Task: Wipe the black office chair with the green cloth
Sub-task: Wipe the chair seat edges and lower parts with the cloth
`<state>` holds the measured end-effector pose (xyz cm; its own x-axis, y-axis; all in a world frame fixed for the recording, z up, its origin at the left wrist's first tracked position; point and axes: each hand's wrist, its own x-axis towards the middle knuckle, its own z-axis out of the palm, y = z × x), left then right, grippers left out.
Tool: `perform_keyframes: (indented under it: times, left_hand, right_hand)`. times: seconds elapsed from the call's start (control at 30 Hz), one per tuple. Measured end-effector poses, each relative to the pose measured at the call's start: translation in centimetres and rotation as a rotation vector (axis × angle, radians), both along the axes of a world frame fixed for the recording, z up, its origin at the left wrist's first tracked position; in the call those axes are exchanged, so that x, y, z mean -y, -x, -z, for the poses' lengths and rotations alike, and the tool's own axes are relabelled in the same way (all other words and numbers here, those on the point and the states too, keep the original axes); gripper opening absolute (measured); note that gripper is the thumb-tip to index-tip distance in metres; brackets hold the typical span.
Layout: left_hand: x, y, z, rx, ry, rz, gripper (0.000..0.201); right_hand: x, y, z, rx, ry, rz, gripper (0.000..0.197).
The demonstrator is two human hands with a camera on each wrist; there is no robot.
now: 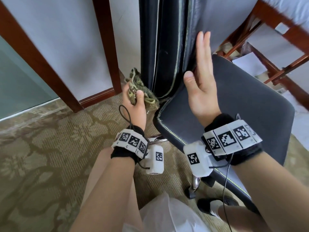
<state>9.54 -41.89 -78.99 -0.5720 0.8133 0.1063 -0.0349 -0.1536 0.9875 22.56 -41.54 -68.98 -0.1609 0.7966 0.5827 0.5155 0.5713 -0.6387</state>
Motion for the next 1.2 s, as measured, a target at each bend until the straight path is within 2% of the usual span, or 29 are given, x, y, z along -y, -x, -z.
perform_keyframes:
  times: [0.07,0.2,0.3,0.4,0.63,0.83,0.93,1.07,1.13,1.2]
  left_hand:
    - [-0.4,0.0,0.5,-0.003,0.018,-0.003,0.062]
    - [-1.8,0.3,1.8,0.014,0.066,0.038,0.043]
    - [-2.7,0.7,3.1,0.015,0.155,0.067,0.039]
    - [-3.5,1.2,4.0,0.044,0.225,0.105,0.038]
    - [-4.6,0.8,2.2,0.061,0.105,0.110,0.031]
    - [-6.3,1.0,0.7,0.000,-0.092,0.121,0.039]
    - [-6.2,1.1,2.3,0.003,-0.061,0.140,0.035]
    - [-6.2,1.9,4.1,-0.026,0.108,0.216,0.038]
    - [-6.2,2.0,4.2,-0.045,0.156,0.234,0.038]
    - [-6.2,2.0,4.2,-0.053,0.173,0.233,0.037]
  right_hand:
    - [-0.4,0.1,0.2,-0.013,-0.010,-0.006,0.057]
    - [-0.6,0.2,2.1,-0.008,0.043,0.046,0.060]
    - [-0.4,0.4,3.8,-0.019,0.161,0.077,0.060]
    - [-0.8,0.4,4.6,-0.035,0.172,0.086,0.058]
    - [-2.2,1.0,5.1,-0.084,0.010,0.114,0.055]
    - [-2.9,1.5,5.7,-0.141,0.050,0.111,0.064]
    - [-3.3,1.7,6.2,-0.118,0.036,0.134,0.067]
    - [-3.7,0.5,6.9,-0.086,0.009,0.111,0.060]
    - [-3.3,-0.7,8.6,-0.063,0.096,0.149,0.061]
    - [-3.0,-1.9,11.0,0.065,0.369,0.223,0.068]
